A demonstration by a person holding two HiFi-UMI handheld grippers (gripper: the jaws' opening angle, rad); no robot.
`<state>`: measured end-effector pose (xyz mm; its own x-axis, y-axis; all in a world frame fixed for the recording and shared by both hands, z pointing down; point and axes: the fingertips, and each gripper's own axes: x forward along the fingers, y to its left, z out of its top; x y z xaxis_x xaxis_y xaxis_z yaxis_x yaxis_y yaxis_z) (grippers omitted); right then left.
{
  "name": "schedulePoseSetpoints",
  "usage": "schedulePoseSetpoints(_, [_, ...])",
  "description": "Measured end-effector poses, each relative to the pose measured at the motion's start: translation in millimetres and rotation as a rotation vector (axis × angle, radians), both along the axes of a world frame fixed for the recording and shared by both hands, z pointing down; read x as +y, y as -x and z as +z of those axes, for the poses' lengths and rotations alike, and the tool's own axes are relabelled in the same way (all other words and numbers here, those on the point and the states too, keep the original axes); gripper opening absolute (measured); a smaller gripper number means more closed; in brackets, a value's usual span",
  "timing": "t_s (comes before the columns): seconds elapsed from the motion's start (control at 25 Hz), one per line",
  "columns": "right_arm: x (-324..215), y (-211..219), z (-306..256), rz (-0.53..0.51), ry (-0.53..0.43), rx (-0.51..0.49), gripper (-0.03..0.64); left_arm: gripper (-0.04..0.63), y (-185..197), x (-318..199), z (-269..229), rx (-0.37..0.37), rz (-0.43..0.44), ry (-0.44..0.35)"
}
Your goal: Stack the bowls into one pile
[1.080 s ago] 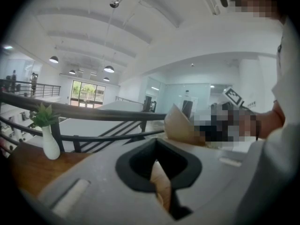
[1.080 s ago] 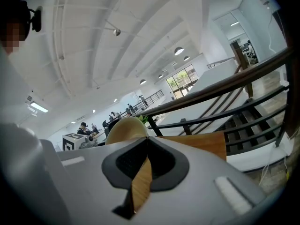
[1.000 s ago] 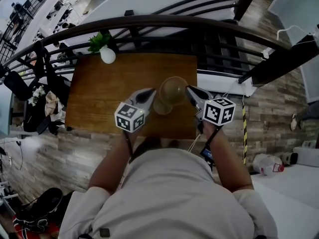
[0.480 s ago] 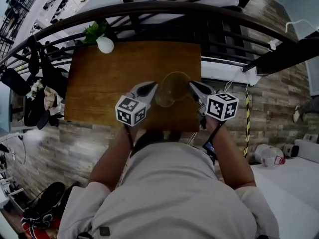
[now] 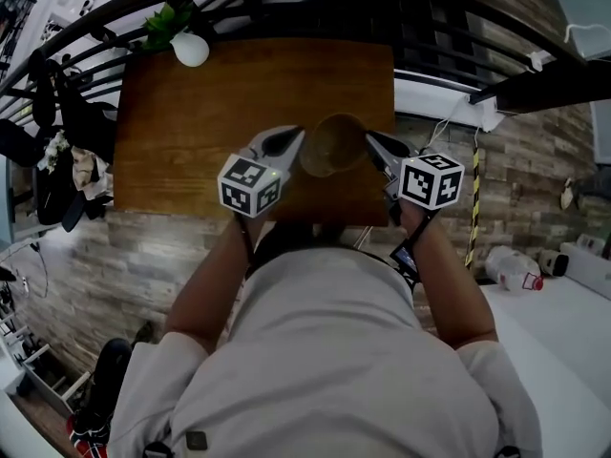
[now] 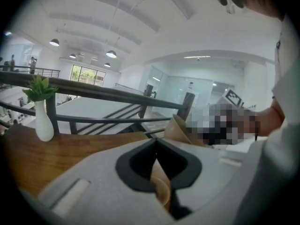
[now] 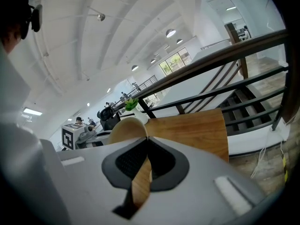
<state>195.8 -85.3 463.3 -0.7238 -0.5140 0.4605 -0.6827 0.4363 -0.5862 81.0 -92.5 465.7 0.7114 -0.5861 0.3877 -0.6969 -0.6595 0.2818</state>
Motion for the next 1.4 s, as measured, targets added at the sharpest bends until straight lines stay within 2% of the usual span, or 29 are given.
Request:
schedulePoseSetpoints(0.96, [-16.5, 20.8, 125.7, -0.066, 0.200, 0.073, 0.017, 0.005, 17.7, -27.0, 108.3, -0.012, 0.037, 0.166])
schedulePoseSetpoints(1.4, [-31.6, 8.9, 188.2, -0.071, 0.288, 0.090, 0.018, 0.005, 7.8, -45.7, 161.1, -0.021, 0.032, 0.243])
